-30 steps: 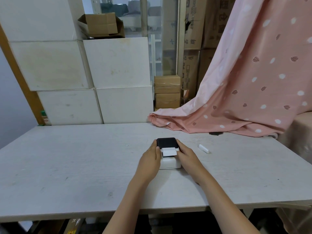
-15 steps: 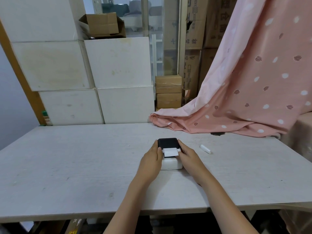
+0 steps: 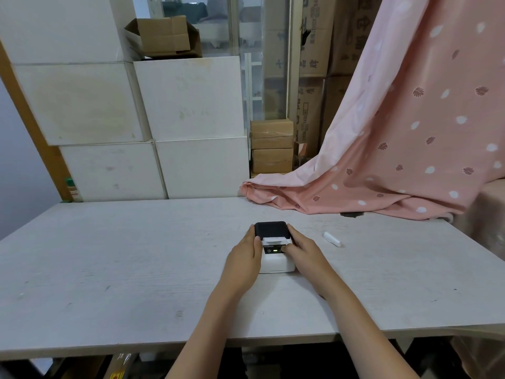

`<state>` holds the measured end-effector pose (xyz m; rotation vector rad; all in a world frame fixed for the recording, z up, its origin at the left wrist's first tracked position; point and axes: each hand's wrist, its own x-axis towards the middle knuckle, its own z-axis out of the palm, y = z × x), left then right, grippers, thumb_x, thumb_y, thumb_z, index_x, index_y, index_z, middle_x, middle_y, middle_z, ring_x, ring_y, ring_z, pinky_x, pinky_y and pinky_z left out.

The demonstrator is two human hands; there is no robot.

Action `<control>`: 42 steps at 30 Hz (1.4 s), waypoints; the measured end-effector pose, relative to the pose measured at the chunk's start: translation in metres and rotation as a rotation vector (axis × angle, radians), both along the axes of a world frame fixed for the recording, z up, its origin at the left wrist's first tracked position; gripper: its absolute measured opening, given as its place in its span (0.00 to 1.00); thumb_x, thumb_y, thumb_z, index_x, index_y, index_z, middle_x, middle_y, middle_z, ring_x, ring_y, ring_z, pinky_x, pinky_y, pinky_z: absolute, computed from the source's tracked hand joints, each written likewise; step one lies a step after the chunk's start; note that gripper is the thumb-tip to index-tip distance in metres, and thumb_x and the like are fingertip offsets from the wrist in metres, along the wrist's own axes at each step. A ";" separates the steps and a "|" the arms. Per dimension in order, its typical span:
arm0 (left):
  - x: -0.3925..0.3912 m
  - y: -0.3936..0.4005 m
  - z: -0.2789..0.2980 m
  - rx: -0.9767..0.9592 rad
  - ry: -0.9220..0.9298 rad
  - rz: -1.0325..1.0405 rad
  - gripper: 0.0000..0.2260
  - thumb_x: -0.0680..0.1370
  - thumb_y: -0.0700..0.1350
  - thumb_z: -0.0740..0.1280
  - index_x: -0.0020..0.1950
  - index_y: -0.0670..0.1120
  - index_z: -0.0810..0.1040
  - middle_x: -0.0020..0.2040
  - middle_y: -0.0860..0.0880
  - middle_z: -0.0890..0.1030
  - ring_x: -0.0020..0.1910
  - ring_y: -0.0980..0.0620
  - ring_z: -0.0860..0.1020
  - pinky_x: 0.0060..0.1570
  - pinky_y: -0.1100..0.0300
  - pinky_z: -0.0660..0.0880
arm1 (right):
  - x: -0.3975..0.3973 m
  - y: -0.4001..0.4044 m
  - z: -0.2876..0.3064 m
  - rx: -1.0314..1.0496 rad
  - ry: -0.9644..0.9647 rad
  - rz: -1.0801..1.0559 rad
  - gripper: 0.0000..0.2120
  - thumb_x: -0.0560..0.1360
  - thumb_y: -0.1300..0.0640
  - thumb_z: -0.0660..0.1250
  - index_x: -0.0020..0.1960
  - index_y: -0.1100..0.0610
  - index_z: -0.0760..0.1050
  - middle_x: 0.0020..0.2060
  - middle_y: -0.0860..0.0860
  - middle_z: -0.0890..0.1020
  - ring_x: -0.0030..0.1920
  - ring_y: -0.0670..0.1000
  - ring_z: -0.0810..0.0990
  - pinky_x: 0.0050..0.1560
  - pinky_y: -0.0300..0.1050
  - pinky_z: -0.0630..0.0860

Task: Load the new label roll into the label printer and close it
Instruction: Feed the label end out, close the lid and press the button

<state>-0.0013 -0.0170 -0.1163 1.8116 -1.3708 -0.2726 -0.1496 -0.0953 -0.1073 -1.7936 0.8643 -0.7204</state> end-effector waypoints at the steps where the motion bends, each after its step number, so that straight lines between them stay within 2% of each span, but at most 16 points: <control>1: 0.000 0.000 0.000 -0.001 0.001 0.000 0.16 0.86 0.49 0.49 0.71 0.57 0.70 0.53 0.56 0.81 0.46 0.54 0.78 0.42 0.62 0.71 | 0.000 0.000 0.000 -0.001 0.002 0.002 0.23 0.75 0.54 0.60 0.64 0.34 0.79 0.55 0.43 0.87 0.61 0.52 0.82 0.69 0.59 0.75; 5: 0.000 0.001 0.000 -0.002 0.004 -0.002 0.16 0.86 0.49 0.49 0.70 0.57 0.70 0.55 0.56 0.82 0.49 0.53 0.80 0.50 0.54 0.77 | 0.000 -0.001 0.000 0.000 0.009 0.003 0.22 0.77 0.55 0.60 0.65 0.36 0.79 0.55 0.45 0.87 0.61 0.54 0.82 0.66 0.59 0.77; 10: 0.000 0.001 0.000 -0.010 0.002 -0.001 0.16 0.86 0.49 0.49 0.71 0.57 0.70 0.54 0.56 0.82 0.47 0.52 0.79 0.45 0.57 0.74 | 0.000 0.000 -0.001 -0.004 0.007 0.004 0.22 0.77 0.56 0.60 0.65 0.36 0.79 0.54 0.45 0.87 0.60 0.55 0.82 0.66 0.60 0.77; 14: 0.000 0.001 -0.001 -0.006 0.004 -0.005 0.16 0.86 0.49 0.49 0.69 0.57 0.70 0.54 0.56 0.82 0.49 0.52 0.79 0.49 0.55 0.76 | 0.000 -0.001 -0.001 0.000 -0.002 0.003 0.23 0.76 0.56 0.60 0.64 0.36 0.79 0.54 0.47 0.87 0.60 0.56 0.82 0.66 0.59 0.76; 18: 0.001 0.001 -0.001 -0.019 -0.003 -0.008 0.16 0.86 0.49 0.49 0.70 0.57 0.70 0.55 0.57 0.81 0.49 0.53 0.79 0.47 0.56 0.74 | 0.001 -0.002 -0.002 0.002 -0.002 0.002 0.23 0.76 0.55 0.60 0.64 0.36 0.79 0.55 0.49 0.87 0.60 0.57 0.82 0.66 0.61 0.76; 22: 0.001 0.000 -0.001 -0.024 -0.014 -0.005 0.16 0.86 0.49 0.49 0.70 0.58 0.70 0.56 0.57 0.82 0.50 0.53 0.80 0.51 0.53 0.77 | 0.001 -0.003 -0.003 -0.010 0.003 0.005 0.23 0.74 0.54 0.60 0.65 0.37 0.79 0.54 0.49 0.87 0.60 0.57 0.82 0.67 0.61 0.75; 28: 0.001 0.000 -0.002 -0.025 -0.016 -0.007 0.16 0.86 0.49 0.49 0.71 0.58 0.70 0.57 0.57 0.82 0.51 0.53 0.80 0.51 0.54 0.77 | 0.000 -0.002 -0.001 -0.010 0.011 0.001 0.23 0.74 0.54 0.60 0.64 0.36 0.79 0.54 0.45 0.87 0.60 0.53 0.82 0.67 0.60 0.76; 34: 0.000 0.000 -0.001 -0.024 -0.013 -0.006 0.16 0.86 0.48 0.49 0.70 0.57 0.70 0.56 0.57 0.82 0.50 0.54 0.79 0.48 0.58 0.76 | 0.000 -0.001 -0.001 -0.002 0.006 -0.006 0.22 0.75 0.55 0.60 0.64 0.37 0.79 0.53 0.46 0.87 0.59 0.54 0.82 0.67 0.59 0.76; 38: 0.000 0.001 -0.001 -0.028 -0.017 -0.007 0.17 0.86 0.48 0.49 0.71 0.57 0.70 0.55 0.57 0.81 0.46 0.56 0.78 0.43 0.65 0.71 | 0.001 -0.001 -0.001 0.000 0.004 -0.005 0.22 0.75 0.55 0.60 0.64 0.36 0.79 0.53 0.47 0.87 0.59 0.55 0.82 0.67 0.59 0.76; 42: 0.001 0.000 -0.001 -0.027 -0.012 -0.008 0.16 0.86 0.48 0.49 0.71 0.57 0.70 0.56 0.57 0.81 0.49 0.55 0.79 0.46 0.60 0.74 | 0.000 -0.001 -0.002 -0.007 0.010 -0.005 0.23 0.76 0.56 0.60 0.64 0.36 0.79 0.53 0.45 0.87 0.59 0.53 0.82 0.67 0.58 0.76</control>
